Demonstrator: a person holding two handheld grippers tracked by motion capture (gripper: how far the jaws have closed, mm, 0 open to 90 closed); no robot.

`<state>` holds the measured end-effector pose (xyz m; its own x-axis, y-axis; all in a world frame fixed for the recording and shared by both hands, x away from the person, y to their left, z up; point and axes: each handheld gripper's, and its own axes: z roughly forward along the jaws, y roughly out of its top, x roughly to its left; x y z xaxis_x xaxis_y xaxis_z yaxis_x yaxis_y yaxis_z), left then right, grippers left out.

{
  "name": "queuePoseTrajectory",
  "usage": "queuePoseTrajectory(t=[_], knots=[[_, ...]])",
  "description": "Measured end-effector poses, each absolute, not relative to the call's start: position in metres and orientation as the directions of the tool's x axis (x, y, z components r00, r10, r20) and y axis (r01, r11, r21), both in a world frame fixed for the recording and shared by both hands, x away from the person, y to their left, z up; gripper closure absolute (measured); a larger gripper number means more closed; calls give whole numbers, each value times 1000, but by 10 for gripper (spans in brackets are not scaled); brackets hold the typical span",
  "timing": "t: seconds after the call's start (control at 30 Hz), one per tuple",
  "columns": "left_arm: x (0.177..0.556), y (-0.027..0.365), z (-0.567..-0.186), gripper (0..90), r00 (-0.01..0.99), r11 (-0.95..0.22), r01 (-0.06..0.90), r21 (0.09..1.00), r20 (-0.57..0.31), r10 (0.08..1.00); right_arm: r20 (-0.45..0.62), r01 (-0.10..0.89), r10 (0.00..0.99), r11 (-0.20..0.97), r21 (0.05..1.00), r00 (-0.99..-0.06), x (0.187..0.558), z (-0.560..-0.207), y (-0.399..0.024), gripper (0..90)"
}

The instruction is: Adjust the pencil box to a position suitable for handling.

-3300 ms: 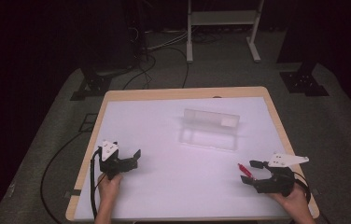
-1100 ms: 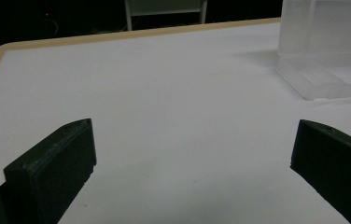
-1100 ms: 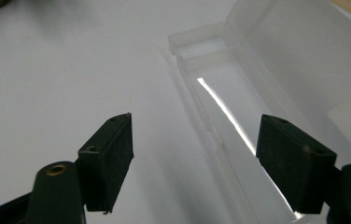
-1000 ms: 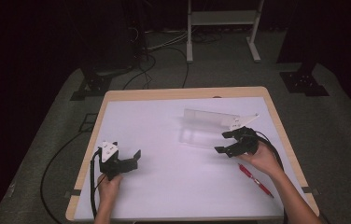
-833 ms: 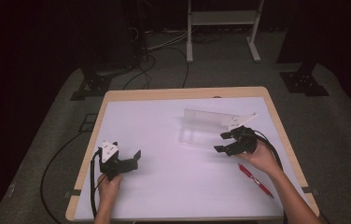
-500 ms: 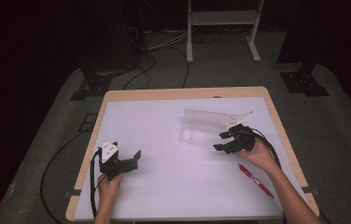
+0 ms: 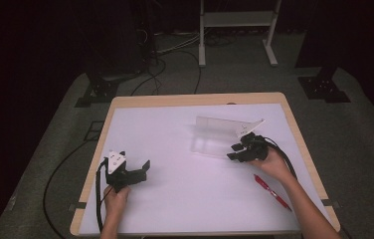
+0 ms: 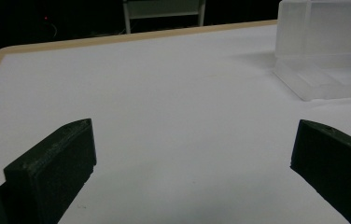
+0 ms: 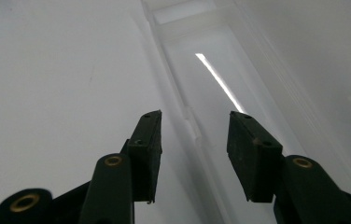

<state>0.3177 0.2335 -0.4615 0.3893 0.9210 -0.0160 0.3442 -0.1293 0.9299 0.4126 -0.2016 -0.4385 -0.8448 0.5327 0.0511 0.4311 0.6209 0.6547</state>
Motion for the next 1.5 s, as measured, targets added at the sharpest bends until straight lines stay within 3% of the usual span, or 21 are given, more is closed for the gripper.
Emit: queuePoseTrajectory(t=[0.4, 1.13, 1.5], knots=[[318, 234, -461, 0, 388, -126, 347, 929, -20, 921, 45, 441, 532, 648, 621, -846, 418, -448, -193, 579], [318, 235, -461, 0, 390, -125, 347, 930, -21, 921, 37, 440, 531, 657, 612, -846, 422, -458, -190, 762], [318, 235, -461, 0, 386, -120, 347, 930, -25, 922, 7, 387, 495, 670, 634, -869, 418, -457, -185, 860]])
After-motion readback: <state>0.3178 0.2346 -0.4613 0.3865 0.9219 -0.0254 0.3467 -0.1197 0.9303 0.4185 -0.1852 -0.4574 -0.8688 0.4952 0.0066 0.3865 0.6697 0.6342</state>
